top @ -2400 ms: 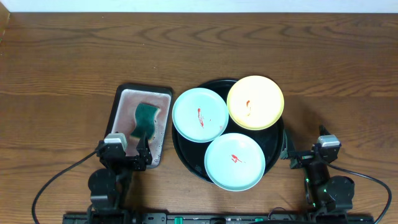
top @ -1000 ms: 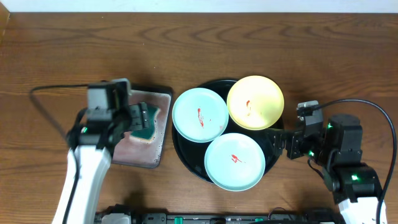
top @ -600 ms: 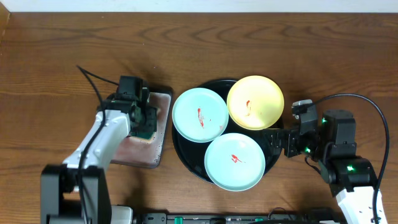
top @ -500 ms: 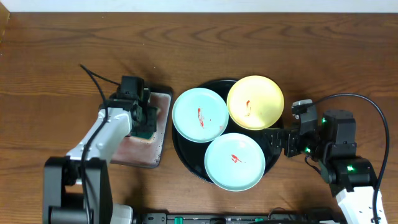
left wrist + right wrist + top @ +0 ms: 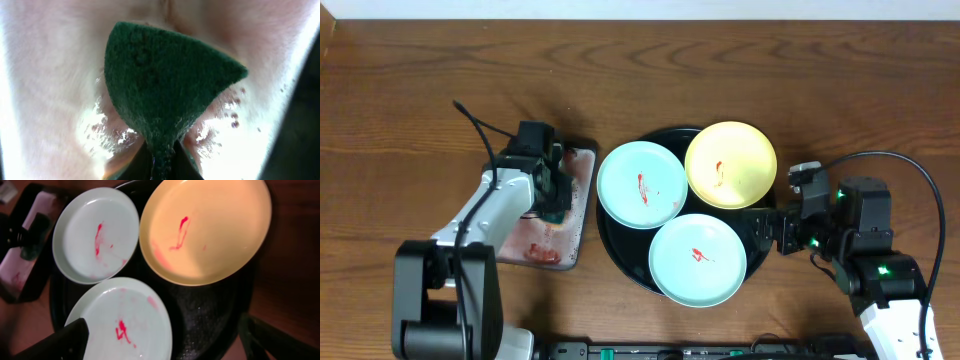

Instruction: Clean dirty plates on tray and stack at the side

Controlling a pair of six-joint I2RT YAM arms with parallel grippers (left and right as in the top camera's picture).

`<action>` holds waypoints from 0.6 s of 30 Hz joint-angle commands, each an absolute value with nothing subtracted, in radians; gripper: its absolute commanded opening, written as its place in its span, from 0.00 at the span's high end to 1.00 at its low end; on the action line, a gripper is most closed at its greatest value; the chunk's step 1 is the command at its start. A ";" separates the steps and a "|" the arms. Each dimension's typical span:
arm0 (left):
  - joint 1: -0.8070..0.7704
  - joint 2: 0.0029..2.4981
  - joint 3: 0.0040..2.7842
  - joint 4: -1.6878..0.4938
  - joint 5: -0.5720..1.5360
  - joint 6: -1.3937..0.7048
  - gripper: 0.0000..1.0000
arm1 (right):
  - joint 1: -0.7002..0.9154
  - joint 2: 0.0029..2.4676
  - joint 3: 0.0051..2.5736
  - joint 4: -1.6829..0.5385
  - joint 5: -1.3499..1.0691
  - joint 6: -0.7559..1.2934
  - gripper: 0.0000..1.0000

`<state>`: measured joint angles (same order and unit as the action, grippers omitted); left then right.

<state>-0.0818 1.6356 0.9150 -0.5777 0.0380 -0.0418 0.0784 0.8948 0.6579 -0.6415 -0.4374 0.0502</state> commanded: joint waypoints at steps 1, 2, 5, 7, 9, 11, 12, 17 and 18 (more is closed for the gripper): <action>-0.080 1.531 0.921 -0.601 0.069 -0.091 0.93 | 0.094 0.903 0.671 -0.655 -0.507 -0.009 0.10; -0.075 1.507 0.921 -0.604 0.105 -0.091 0.92 | 0.094 0.908 0.671 -0.657 -0.507 -0.009 0.11; -0.050 1.439 0.921 -0.606 0.198 -0.116 0.92 | 0.107 0.935 0.671 -0.670 -0.506 -0.009 0.15; -0.027 1.407 0.921 -0.606 0.203 -0.162 0.93 | 0.125 0.960 0.671 -0.673 -0.506 -0.009 0.16; 0.006 1.371 0.920 -0.605 0.208 -0.193 0.92 | 0.157 1.005 0.671 -0.672 -0.506 -0.009 0.17; 0.024 1.348 0.920 -0.604 0.255 -0.192 0.93 | 0.179 1.040 0.671 -0.670 -0.505 -0.020 0.18; 0.034 1.336 0.920 -0.604 0.287 -0.193 0.93 | 0.187 1.055 0.671 -0.669 -0.501 -0.025 0.20; 0.090 1.292 0.894 -0.585 0.424 -0.205 0.93 | 0.210 1.143 0.671 -0.670 -0.442 -0.022 0.24; 0.101 1.290 0.888 -0.584 0.440 -0.205 0.93 | 0.210 1.158 0.671 -0.669 -0.442 -0.020 0.24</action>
